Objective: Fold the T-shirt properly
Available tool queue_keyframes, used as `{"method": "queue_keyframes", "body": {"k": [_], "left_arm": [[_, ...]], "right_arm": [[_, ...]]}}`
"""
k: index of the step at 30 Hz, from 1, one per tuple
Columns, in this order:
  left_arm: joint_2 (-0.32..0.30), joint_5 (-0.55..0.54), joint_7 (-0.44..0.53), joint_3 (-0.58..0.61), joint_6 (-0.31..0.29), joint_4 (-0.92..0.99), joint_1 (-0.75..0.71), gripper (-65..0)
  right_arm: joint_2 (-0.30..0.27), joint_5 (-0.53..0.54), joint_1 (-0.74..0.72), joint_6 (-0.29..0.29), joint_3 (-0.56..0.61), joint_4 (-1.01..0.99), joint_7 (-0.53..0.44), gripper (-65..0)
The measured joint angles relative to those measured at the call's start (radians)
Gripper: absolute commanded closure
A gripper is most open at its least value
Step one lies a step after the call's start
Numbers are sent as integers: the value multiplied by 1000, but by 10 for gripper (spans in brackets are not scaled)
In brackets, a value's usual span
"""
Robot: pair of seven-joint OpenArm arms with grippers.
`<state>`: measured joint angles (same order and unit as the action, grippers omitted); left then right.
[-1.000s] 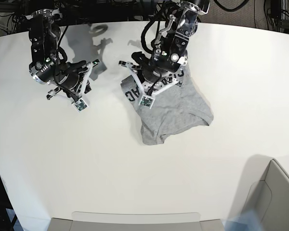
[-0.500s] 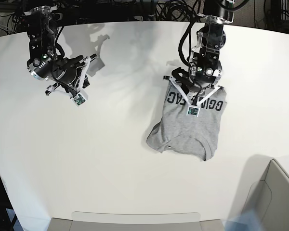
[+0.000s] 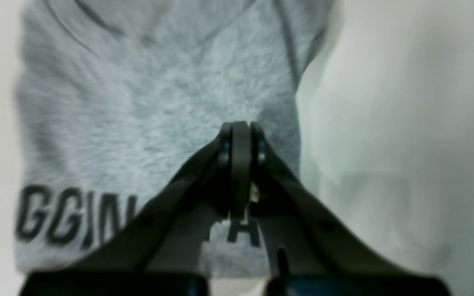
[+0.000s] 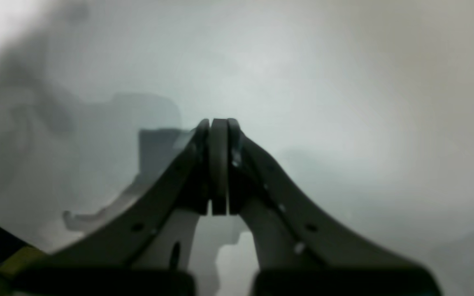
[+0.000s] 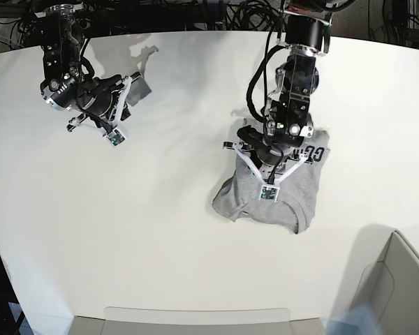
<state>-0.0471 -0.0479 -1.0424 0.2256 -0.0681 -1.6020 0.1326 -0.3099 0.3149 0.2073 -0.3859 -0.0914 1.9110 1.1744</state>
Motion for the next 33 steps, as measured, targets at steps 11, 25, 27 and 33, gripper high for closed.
{"method": "queue_keyframes", "body": {"k": [11,25,27,33], "left_arm": [[-54,-34,242,-266,-205,278,22,0],[-160,-11,281,-527,-269,330,24,0],[-153,-5,243,-527,-269,271,13,0],[-124,21,209,-528,-339,-129,-94,0]], "right_arm": [[-2,-1,17,0,0,1,-3,0],[0,0,18,0,0,1,-4,0],[11,-2,17,0,-1,8,-2,0],[22,0,64,0,-4,130,-219,0]]}}
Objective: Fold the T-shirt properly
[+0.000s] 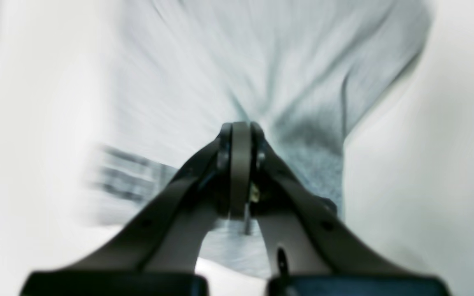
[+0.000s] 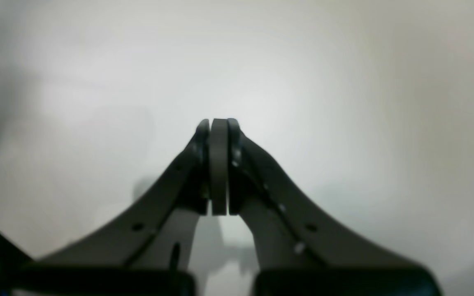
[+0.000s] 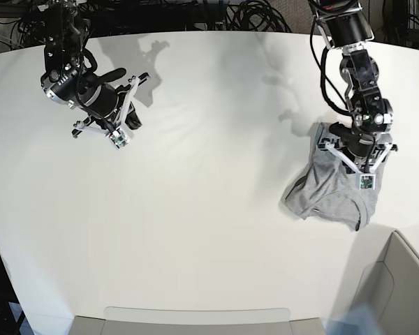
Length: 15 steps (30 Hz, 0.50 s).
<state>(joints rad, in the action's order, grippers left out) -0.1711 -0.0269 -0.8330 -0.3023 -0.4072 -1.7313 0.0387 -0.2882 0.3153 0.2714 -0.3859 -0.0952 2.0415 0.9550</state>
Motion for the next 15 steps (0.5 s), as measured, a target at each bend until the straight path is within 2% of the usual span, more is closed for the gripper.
{"method": "queue_keyframes", "body": {"k": [4,8,11,12,15], "left_arm": [[36,-17,26,6,-37,-253,-84,0],[45,-10,33,4,-35,-286,-221,0],[55,1,177,-6,-27,-280,-363,0],[68,-2,271,-8,-23,-285,-416,0],[108,0,396,-10,-27,-283,-571,0]], "right_arm": [[5,-1,84,0,0,6,-128,0],[11,-2,208,2,0,5,-254,0],[34,-3,315,-3,2,4,-354,0],[32,-1,355,1,3,3,-407,0],[27,-5,444,2,-2,3,-453,0]]}}
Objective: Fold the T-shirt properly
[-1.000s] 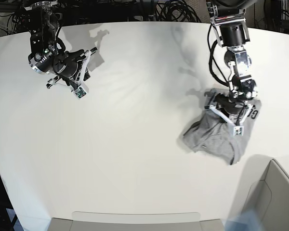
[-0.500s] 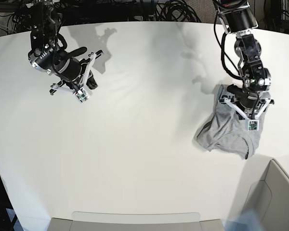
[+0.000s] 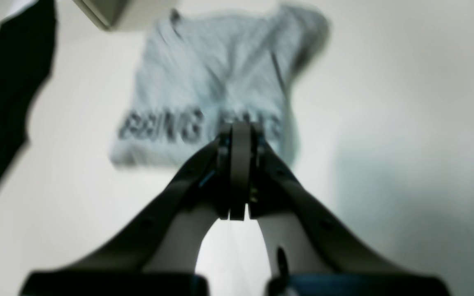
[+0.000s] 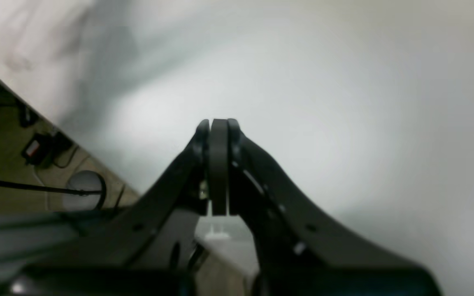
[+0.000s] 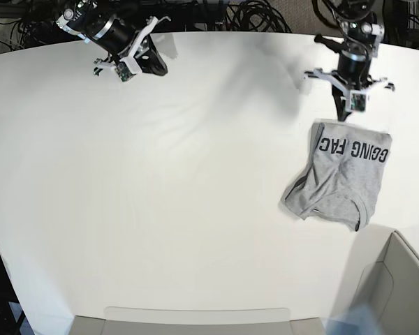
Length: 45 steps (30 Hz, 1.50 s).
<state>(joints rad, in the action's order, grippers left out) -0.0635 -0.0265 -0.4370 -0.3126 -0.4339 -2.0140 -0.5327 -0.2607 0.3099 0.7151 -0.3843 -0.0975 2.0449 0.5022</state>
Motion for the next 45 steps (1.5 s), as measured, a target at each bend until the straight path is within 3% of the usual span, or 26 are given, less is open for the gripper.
{"method": "queue_keyframes", "body": {"k": [4,6,9,15,19,27,31,39,45], "left_arm": [[69,-8,131,-70,-18,-2,-142,0],[76,-6,132,-119,5,-1,-175,0],[74,-6,124,-139,-6,16,-204,0],[82,-10,95,-163,-101,63,-258,0],[78,-23,79,-224,-125,158,-263,0],[104,-72,96,-369,-267,321,-280,0],[105,-55,108,-389,-260,413,-282,0],[133,134,399,-351,-259,720,-269,0],[130,254,468,-351,-263,984,-176,0]], "right_arm": [[10,2,118,6,2,0,-80,0],[36,0,173,7,0,-1,-105,0],[56,3,249,3,-14,0,-144,0],[140,1,343,14,-108,-5,-155,0],[151,5,399,0,-121,-47,-148,0],[153,2,401,6,-128,-202,-154,0],[151,-14,374,5,-128,-271,-168,0],[228,-180,268,6,-127,-467,-213,0],[239,-198,172,4,-127,-643,-218,0]]}}
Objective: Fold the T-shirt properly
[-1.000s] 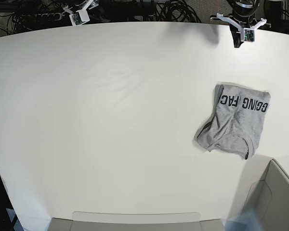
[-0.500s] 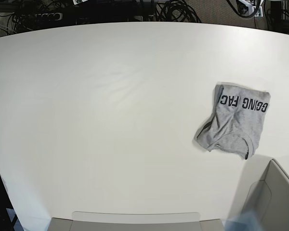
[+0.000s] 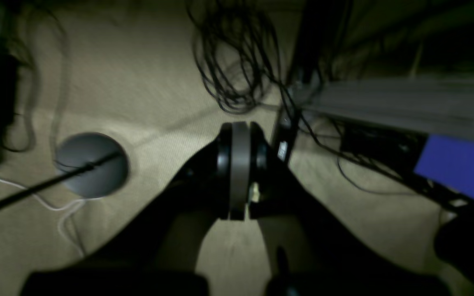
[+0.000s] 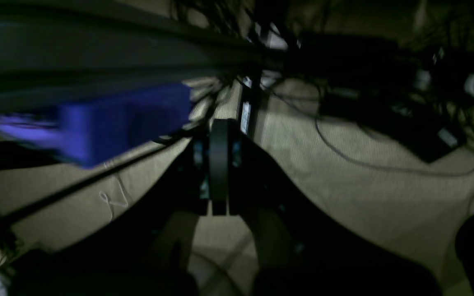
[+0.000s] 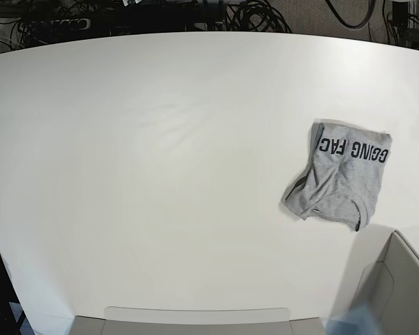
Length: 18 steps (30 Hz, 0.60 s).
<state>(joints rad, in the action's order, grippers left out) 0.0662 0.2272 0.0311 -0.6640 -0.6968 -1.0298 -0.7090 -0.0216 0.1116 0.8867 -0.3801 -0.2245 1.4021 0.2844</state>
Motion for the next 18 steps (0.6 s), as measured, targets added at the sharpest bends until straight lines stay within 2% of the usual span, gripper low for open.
{"method": "queue_keyframes", "body": {"k": [5,7,8,9,11,14,16,18], "left_arm": [[-80,69,2,0,0,265,129,0],[-121,67,25,-2,2,383,177,0],[-141,59,60,-4,25,452,202,0],[-154,70,81,-2,92,499,219,0],[-179,70,184,13,228,632,257,0],[-211,174,259,45,380,841,322,0],[-228,195,302,47,436,964,366,0],[-246,202,315,47,447,1036,409,0]], "right_arm": [[-1,-3,-117,-1,-1,-212,-28,0],[-13,-3,-149,-2,0,-302,-109,0],[-26,-9,-176,-13,3,-364,-157,0],[-37,-32,-207,-9,0,-438,-158,0],[-61,-61,-278,3,-3,-605,-184,0],[-112,-67,-401,-1,-3,-870,-265,0],[-147,-64,-483,-6,-2,-1056,-365,0],[-184,-63,-566,-5,1,-1249,-453,0]]}}
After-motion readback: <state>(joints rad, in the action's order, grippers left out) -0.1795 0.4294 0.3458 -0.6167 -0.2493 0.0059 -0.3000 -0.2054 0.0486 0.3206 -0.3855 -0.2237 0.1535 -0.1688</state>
